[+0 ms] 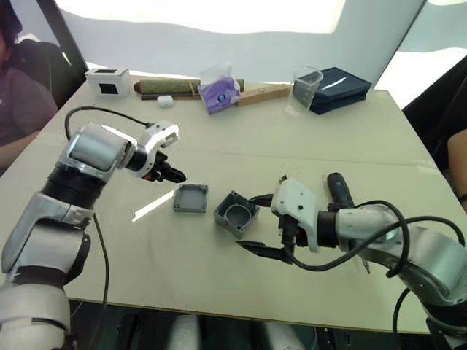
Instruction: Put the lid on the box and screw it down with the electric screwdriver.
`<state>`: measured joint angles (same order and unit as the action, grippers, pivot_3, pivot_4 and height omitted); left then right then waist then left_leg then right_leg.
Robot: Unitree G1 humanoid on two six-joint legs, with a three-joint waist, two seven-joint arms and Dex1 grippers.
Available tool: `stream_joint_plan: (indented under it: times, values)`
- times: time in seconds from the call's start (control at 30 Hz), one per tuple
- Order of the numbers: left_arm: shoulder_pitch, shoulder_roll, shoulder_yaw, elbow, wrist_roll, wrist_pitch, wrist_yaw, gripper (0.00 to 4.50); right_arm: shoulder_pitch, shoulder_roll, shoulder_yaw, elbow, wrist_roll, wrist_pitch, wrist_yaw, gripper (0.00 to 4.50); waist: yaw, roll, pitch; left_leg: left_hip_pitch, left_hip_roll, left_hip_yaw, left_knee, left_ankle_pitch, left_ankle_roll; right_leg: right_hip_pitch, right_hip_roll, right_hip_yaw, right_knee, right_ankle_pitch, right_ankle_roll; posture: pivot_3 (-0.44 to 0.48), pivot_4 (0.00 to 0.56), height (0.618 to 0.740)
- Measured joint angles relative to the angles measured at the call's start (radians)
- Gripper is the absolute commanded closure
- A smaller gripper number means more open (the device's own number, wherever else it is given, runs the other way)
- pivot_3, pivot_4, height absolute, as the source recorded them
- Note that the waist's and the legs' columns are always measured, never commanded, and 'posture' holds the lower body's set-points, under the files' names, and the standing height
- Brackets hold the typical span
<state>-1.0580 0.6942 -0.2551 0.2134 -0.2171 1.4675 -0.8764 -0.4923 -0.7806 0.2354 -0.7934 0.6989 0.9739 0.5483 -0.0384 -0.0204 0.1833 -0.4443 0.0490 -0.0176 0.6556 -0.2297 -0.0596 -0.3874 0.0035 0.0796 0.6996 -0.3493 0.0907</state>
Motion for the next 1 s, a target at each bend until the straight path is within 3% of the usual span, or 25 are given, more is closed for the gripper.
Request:
stream_joint_plan:
  times: [0.17,0.6,0.73,0.83,1.0]
  values:
    - [0.050,-0.081,0.057,0.005,-0.002,0.124,0.135,1.88,-0.055,-0.051,0.087,0.017,-0.115,-0.019,0.043,0.00,-0.002,0.000,0.000,0.000,0.000,0.000,0.001,0.001,-0.001,0.000,0.001,0.000,0.001,0.000,0.000,0.000,0.150,0.740]
    - [0.076,-0.114,0.087,0.045,-0.078,0.139,0.309,1.88,-0.046,0.019,0.063,0.011,-0.131,0.025,0.045,0.00,-0.003,0.000,-0.001,0.001,0.000,0.000,0.002,0.001,-0.002,0.000,0.001,0.000,0.002,0.000,0.000,0.000,0.150,0.740]
    - [0.080,-0.119,0.088,0.048,-0.097,0.137,0.348,2.99,-0.033,0.045,0.052,0.009,-0.125,0.044,0.034,0.00,-0.002,0.001,-0.001,0.001,0.000,0.000,0.002,0.001,-0.002,0.001,0.001,0.000,0.002,0.000,0.000,0.000,0.150,0.740]
    - [0.083,-0.140,0.093,0.042,-0.102,0.135,0.370,4.28,-0.030,0.048,0.046,0.006,-0.125,0.054,0.030,0.00,0.001,0.001,-0.001,0.001,0.000,0.000,0.002,0.001,-0.002,0.001,0.000,0.000,0.002,0.000,0.000,0.000,0.150,0.740]
    - [0.085,-0.161,0.113,0.043,-0.117,0.137,0.409,4.45,-0.026,0.049,0.025,-0.011,-0.121,0.069,0.030,0.00,0.006,0.003,-0.002,0.003,-0.001,0.000,0.002,0.001,-0.002,0.003,0.000,0.000,0.002,0.000,0.000,0.000,0.150,0.740]
